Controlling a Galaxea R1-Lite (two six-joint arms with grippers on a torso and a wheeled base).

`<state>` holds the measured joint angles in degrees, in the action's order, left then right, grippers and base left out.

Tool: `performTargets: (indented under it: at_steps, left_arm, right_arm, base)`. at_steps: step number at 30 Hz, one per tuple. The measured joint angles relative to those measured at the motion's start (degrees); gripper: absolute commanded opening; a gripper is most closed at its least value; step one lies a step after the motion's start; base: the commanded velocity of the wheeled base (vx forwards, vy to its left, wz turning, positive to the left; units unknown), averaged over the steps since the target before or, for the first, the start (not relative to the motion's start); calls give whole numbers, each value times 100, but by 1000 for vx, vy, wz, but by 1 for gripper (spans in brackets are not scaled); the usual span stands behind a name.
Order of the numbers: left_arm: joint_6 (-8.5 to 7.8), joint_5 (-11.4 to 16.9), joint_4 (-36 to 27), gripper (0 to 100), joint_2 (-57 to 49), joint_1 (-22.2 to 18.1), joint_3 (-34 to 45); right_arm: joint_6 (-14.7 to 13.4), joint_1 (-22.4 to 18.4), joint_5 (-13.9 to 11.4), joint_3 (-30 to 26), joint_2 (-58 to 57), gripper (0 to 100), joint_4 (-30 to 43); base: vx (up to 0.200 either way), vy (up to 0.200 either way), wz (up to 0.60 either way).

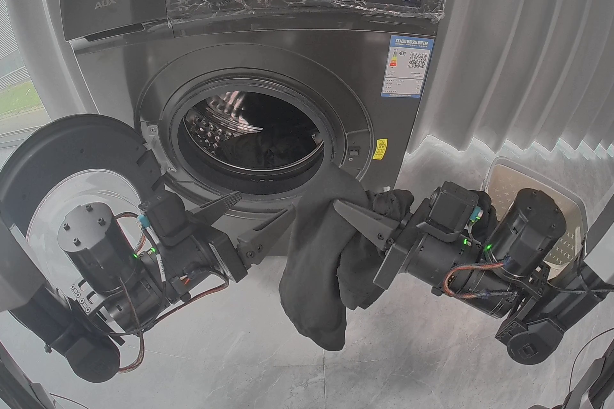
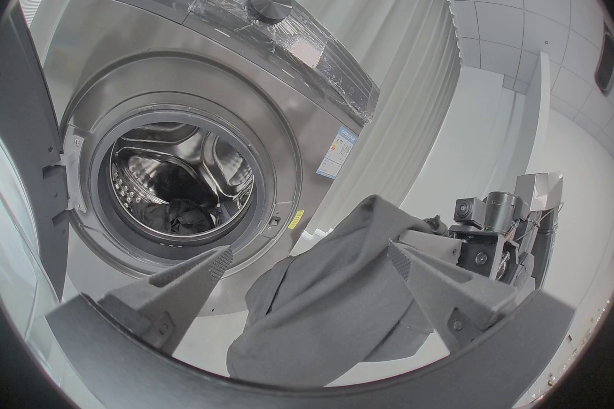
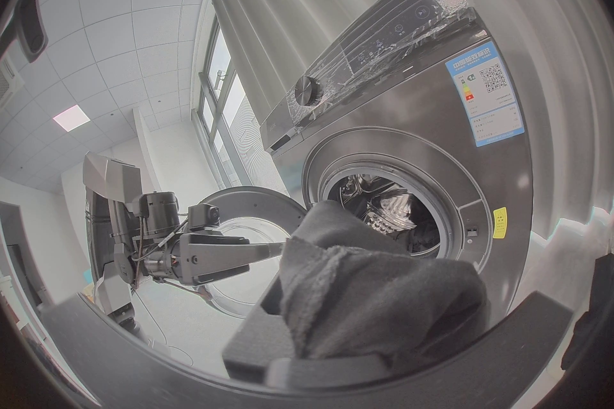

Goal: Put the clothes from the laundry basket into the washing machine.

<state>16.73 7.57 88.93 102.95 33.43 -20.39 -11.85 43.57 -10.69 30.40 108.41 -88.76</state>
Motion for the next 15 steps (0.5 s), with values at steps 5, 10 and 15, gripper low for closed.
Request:
performTargets:
  at_steps: [5, 10, 15]
  left_arm:
    - [-15, 20, 2, 100, -50, -5, 59]
    - [-184, 246, -2, 100, -88, -9, 279]
    - [-720, 485, 0, 100, -80, 13, 590]
  right_arm:
    - [-5, 28, -1, 35, 2, 0, 0]
    - [-9, 52, 2, 140, 5, 0, 2]
    - [-11, 87, 21, 280, 10, 0, 5]
  base:
    - [0, 0, 0]
    - [0, 0, 0]
    - [0, 0, 0]
